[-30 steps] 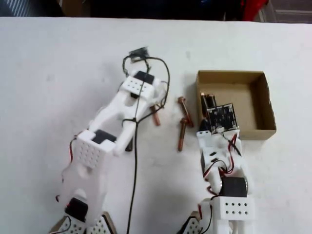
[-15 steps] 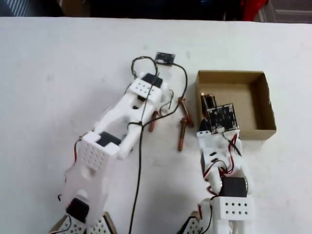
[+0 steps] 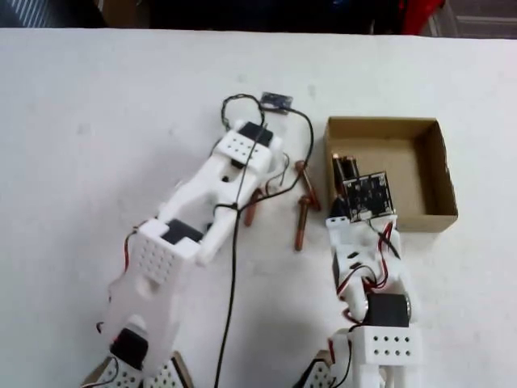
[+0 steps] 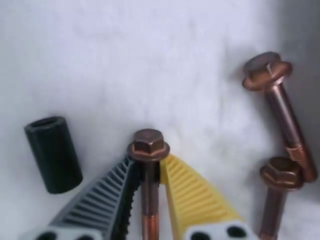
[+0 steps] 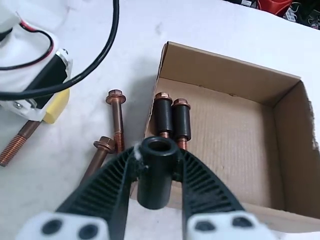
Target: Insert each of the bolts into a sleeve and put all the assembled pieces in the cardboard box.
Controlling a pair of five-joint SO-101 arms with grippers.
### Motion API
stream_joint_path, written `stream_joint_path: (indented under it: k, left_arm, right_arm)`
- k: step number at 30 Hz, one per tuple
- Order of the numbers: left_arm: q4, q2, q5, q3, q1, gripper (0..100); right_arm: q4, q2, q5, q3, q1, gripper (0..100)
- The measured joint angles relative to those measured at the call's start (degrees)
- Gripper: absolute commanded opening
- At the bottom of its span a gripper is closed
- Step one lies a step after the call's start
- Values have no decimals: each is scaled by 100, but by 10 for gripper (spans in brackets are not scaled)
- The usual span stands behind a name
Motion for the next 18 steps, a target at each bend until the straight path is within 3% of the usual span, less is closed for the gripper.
stream_joint_path:
  k: [4,11,18]
  left_arm:
    - [255,0,0,0,9,147]
    - [580,-9,18,-9,9,149]
    - [545,-9,18,-9,35,28]
  right_arm:
    - [0,0,0,0,0,16]
    - [0,0,0,0,0,16]
    - [0,0,0,0,0,16]
